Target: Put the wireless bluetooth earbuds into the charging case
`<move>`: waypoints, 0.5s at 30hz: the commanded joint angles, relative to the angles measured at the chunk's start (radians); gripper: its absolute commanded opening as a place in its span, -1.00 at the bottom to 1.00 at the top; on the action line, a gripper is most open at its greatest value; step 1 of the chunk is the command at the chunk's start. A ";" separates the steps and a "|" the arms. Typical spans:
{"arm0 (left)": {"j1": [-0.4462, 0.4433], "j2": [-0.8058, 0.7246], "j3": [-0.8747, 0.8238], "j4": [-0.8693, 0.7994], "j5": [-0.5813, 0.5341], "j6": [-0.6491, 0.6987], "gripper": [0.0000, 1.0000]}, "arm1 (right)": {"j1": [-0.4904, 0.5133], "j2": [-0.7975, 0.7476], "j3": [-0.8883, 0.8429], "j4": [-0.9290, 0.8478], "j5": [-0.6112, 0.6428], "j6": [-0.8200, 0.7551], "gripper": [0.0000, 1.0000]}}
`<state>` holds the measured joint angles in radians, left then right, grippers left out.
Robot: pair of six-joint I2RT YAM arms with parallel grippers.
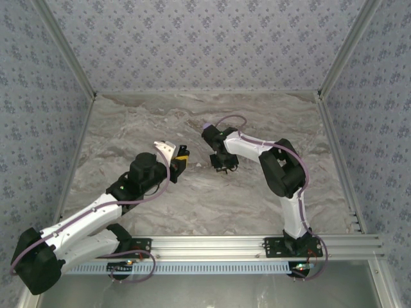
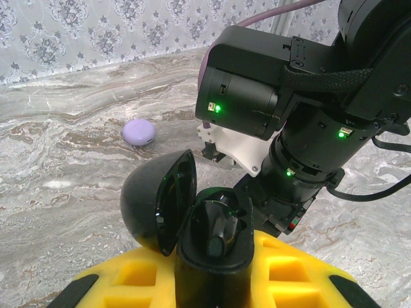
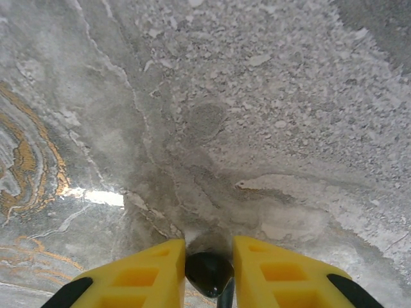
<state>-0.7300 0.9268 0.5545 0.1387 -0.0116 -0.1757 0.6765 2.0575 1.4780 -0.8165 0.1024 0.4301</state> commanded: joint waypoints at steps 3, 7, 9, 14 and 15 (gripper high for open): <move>-0.007 -0.013 0.030 0.039 0.013 0.002 -0.57 | -0.005 0.018 -0.009 -0.044 0.035 0.017 -0.47; -0.007 -0.014 0.029 0.039 0.015 0.002 -0.57 | -0.010 0.014 -0.018 -0.036 0.030 0.018 -0.52; -0.007 -0.013 0.029 0.039 0.015 0.001 -0.57 | -0.012 0.006 -0.025 -0.027 0.028 0.019 -0.53; -0.007 0.001 0.026 0.045 0.021 -0.002 -0.57 | -0.029 -0.052 -0.071 0.033 0.000 0.016 -0.53; -0.008 0.007 0.026 0.047 0.021 -0.004 -0.57 | -0.034 -0.062 -0.079 0.046 -0.003 0.014 -0.53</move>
<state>-0.7300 0.9276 0.5545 0.1390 -0.0109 -0.1757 0.6647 2.0270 1.4334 -0.7776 0.0944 0.4305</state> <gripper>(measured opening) 0.216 0.238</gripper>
